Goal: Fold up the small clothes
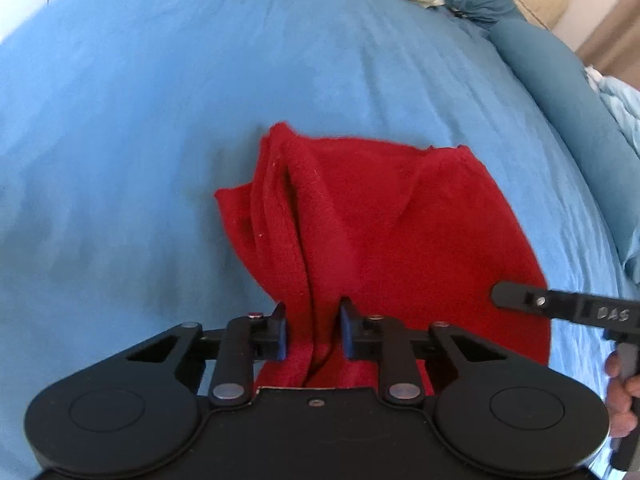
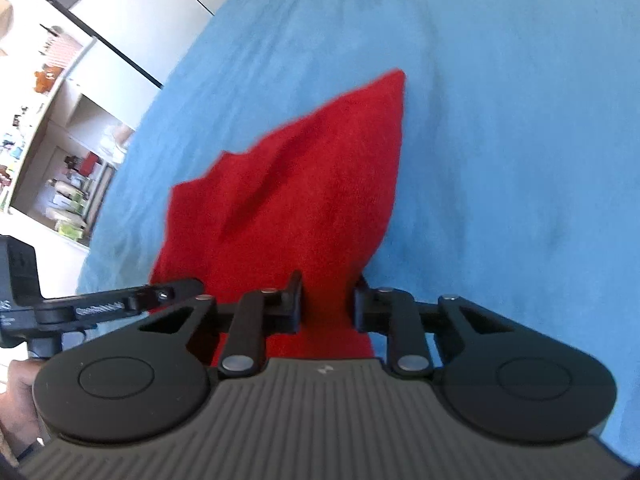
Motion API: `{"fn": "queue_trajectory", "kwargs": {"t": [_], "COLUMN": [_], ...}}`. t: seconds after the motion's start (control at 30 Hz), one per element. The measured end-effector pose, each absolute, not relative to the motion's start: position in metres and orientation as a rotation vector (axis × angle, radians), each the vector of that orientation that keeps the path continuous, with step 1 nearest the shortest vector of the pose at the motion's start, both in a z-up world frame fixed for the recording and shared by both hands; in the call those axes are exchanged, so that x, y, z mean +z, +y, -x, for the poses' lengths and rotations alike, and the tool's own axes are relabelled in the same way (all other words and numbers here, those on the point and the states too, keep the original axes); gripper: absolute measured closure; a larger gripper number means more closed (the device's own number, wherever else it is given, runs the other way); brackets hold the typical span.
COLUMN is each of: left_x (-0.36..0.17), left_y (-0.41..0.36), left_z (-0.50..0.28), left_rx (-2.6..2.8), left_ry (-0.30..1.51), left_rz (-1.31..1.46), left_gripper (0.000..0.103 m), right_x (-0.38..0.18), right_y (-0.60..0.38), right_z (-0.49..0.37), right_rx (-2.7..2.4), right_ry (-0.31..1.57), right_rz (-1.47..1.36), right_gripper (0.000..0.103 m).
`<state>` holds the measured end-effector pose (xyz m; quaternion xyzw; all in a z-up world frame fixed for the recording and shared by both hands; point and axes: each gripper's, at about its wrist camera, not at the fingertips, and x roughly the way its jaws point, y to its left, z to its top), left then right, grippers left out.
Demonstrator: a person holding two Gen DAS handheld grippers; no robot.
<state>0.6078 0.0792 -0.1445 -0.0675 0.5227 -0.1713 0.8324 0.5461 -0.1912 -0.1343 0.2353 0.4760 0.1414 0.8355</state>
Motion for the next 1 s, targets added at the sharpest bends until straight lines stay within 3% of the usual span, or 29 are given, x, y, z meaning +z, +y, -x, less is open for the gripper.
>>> {"fn": "queue_trajectory", "kwargs": {"t": [0.23, 0.37, 0.6, 0.67, 0.77, 0.83, 0.9, 1.0], "left_x": [-0.086, -0.079, -0.127, -0.132, -0.129, -0.125, -0.12, -0.121], "left_y": [0.038, 0.009, -0.042, -0.044, -0.043, -0.047, -0.046, -0.049], "left_z": [-0.529, -0.469, -0.398, -0.393, -0.391, -0.387, -0.379, -0.364], "left_rx": [-0.43, -0.443, -0.422, -0.404, -0.375, -0.361, -0.345, -0.32], "left_ry": [1.041, 1.07, 1.099, 1.056, 1.025, 0.996, 0.954, 0.919], "left_rz": [0.119, 0.152, 0.068, 0.027, -0.011, -0.047, -0.094, -0.178], "left_gripper": [0.079, 0.079, 0.079, 0.073, 0.055, 0.027, 0.018, 0.016], "right_x": [-0.07, -0.05, -0.092, -0.109, -0.117, -0.112, -0.103, -0.094], "right_y": [-0.212, -0.247, -0.289, -0.295, -0.305, -0.305, -0.306, -0.312], "right_z": [-0.484, -0.43, -0.36, -0.35, -0.342, -0.337, -0.327, -0.307], "right_rx": [0.327, 0.301, 0.221, 0.192, 0.16, 0.137, 0.115, 0.092], "right_ry": [0.943, 0.977, 1.085, 1.096, 1.07, 1.059, 1.028, 0.984], "right_rz": [-0.475, -0.457, -0.437, -0.416, -0.417, -0.372, -0.327, -0.215], "right_gripper": [0.067, 0.067, 0.066, 0.063, 0.049, 0.021, 0.002, 0.0]}}
